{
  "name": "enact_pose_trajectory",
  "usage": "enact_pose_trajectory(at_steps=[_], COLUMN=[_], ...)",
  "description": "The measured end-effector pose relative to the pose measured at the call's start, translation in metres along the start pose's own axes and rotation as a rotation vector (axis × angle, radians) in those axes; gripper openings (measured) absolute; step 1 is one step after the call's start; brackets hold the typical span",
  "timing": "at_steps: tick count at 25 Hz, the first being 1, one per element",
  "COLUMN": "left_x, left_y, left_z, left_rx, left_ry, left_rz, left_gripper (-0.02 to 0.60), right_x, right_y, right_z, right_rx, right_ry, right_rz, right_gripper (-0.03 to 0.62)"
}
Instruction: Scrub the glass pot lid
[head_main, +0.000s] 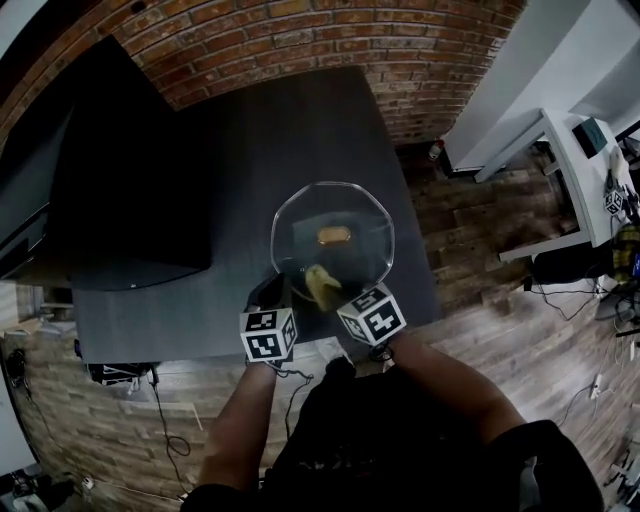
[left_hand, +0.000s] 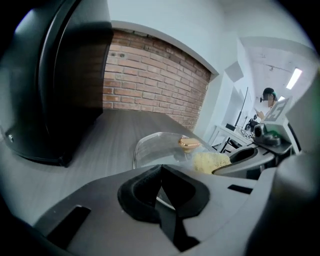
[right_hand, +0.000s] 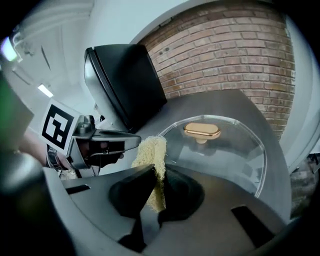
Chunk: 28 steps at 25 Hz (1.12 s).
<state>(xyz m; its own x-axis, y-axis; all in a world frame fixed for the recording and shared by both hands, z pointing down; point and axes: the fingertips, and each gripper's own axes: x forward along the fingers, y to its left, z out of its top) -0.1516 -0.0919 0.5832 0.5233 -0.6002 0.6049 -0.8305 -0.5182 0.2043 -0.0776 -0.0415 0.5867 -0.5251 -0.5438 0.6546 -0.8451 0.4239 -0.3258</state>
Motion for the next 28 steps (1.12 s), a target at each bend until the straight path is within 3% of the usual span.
enact_pose_trajectory(at_steps=[4,9,11,14,17,19,24,28], left_x=[-0.022,-0.056,-0.072,-0.096,-0.116,-0.126,-0.141,-0.151], left_y=[-0.022,-0.067,-0.084,-0.109,-0.128,-0.137,-0.164,-0.185], left_z=[0.029,0.070,0.086,0.106,0.114,0.112,0.096,0.082], left_rx=[0.008,0.075,0.110,0.187,0.234,0.217,0.172,0.150], left_ry=[-0.119,-0.258,-0.319,-0.405,-0.450,-0.461,-0.457,-0.457], left_rz=[0.041,0.080,0.098,0.128,0.162,0.178,0.197,0.196], left_gripper=[0.034,0.034,0.034,0.034,0.034,0.034,0.034,0.034], right_x=[-0.039,-0.107,-0.134,-0.176,-0.206,-0.218,-0.235,-0.244], right_y=[-0.017,-0.036,-0.039,-0.029,-0.015,-0.012,-0.022,-0.025], right_z=[0.027,0.073,0.090,0.116,0.124,0.121,0.096,0.068], right_rx=[-0.046,-0.166,-0.258,-0.503,-0.650,-0.604,-0.357,-0.305], right_ry=[-0.110,-0.297,-0.375,-0.497,-0.555,-0.559,-0.530,-0.508], right_rz=[-0.008,-0.060,-0.098,-0.165,-0.156,-0.103,0.003,0.020], right_gripper=[0.048,0.048,0.048,0.048,0.048,0.048,0.048,0.048])
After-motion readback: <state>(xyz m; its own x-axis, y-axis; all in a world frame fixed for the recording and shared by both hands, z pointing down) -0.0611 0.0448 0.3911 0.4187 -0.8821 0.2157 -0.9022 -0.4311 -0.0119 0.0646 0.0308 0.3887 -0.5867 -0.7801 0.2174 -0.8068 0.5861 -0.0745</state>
